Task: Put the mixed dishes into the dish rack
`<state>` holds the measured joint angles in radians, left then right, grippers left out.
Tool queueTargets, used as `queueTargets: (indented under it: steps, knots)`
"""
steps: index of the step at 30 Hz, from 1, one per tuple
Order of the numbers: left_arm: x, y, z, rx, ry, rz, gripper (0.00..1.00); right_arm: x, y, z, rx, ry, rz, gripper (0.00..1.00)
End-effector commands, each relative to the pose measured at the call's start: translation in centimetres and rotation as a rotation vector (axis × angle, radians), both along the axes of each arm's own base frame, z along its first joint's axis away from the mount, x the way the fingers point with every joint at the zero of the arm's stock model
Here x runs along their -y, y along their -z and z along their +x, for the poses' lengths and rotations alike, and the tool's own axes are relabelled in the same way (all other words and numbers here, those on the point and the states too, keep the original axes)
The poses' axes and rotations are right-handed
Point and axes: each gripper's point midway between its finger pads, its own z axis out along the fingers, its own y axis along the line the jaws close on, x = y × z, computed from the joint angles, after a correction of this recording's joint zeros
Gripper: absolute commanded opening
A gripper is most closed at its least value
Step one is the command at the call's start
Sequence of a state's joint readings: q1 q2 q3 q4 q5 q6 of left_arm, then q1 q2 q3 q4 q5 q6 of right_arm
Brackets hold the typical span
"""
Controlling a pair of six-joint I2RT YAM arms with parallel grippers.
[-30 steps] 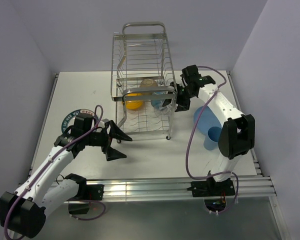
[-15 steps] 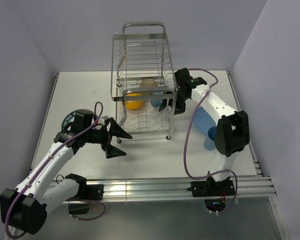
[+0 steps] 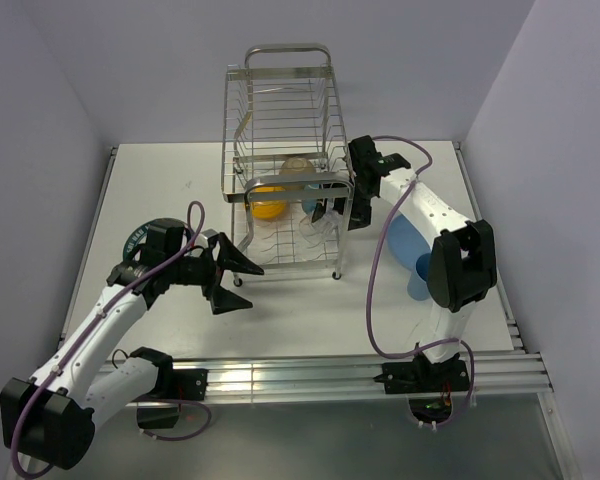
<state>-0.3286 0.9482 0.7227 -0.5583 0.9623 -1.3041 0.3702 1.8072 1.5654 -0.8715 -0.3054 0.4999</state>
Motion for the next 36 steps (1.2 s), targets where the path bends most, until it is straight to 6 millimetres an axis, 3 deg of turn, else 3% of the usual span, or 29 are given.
queueTargets:
  steps: [1, 9, 12, 16, 20, 22, 26, 27, 31, 36]
  knots:
    - [0.1, -0.3, 0.6, 0.025, -0.002, -0.016, 0.97, -0.6, -1.9, 0.4, 0.054, -0.023, 0.027, 1.00]
    - [0.2, -0.1, 0.6, 0.023, 0.005, -0.017, 0.97, -0.6, -4.3, 0.9, 0.103, -0.010, 0.090, 1.00]
    - [0.2, -0.3, 0.6, 0.029, 0.005, -0.019, 0.97, 0.4, -5.1, 1.1, 0.121, 0.020, 0.076, 1.00]
    - [0.2, 0.0, 0.5, 0.022, 0.004, -0.020, 0.97, 3.3, -7.5, 1.3, 0.174, 0.090, 0.080, 1.00]
    - [0.2, 0.3, 0.5, 0.019, 0.000, -0.026, 0.97, 8.0, -8.6, 0.8, 0.191, 0.181, 0.027, 1.00]
    - [0.2, 0.5, 0.4, 0.015, 0.003, -0.024, 0.97, 11.4, -9.9, 0.6, 0.233, 0.266, -0.029, 1.00]
    - [0.2, 0.7, 0.5, 0.013, 0.003, -0.020, 0.97, 17.4, -11.3, -2.6, 0.228, 0.401, -0.252, 1.00]
    - [0.2, 0.7, 0.6, 0.012, 0.004, -0.021, 0.97, 17.9, -11.4, -3.4, 0.226, 0.408, -0.281, 1.00]
    - [0.3, 1.1, 0.7, 0.008, 0.006, -0.015, 0.97, 18.4, -9.1, -8.0, 0.134, 0.420, -0.310, 0.96]
    - [0.2, 1.4, 0.7, -0.003, 0.015, -0.002, 0.97, 17.9, -7.1, -10.4, 0.118, 0.431, -0.273, 0.81]
